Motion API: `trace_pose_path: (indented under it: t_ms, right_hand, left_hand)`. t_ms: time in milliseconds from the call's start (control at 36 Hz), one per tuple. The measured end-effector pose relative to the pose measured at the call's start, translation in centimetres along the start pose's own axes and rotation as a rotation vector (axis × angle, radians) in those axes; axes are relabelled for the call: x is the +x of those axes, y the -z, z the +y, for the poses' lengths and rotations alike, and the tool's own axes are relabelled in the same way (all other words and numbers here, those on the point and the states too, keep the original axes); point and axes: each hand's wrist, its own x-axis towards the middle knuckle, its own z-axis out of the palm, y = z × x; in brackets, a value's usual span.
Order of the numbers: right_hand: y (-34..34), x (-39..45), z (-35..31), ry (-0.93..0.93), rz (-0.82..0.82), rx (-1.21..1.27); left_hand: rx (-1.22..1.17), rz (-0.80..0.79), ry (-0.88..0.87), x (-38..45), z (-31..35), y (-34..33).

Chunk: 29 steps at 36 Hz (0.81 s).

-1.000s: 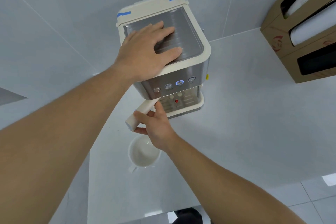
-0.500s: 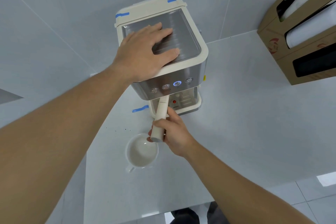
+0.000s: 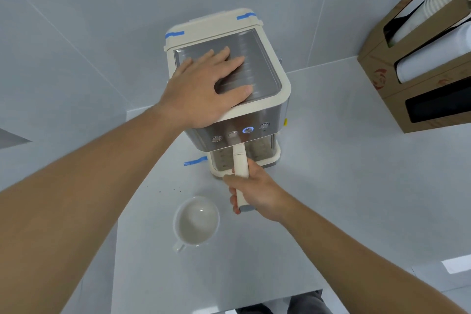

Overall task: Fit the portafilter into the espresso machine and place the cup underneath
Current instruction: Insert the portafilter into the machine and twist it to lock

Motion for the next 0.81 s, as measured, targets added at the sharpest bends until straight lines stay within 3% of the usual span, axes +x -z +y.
trace_pose_path:
  t_ms: [278,806]
  right_hand:
    - [1.8,0.0,-1.1,-0.113,-0.099,-0.077]
    - [2.1,-0.3,-2.1,-0.145,-0.143,-0.127]
  left_hand:
    - [0.049,-0.049,-0.04,0.1,-0.6,0.0]
    - [0.004,-0.052,-0.04,0.0,-0.9,0.4]
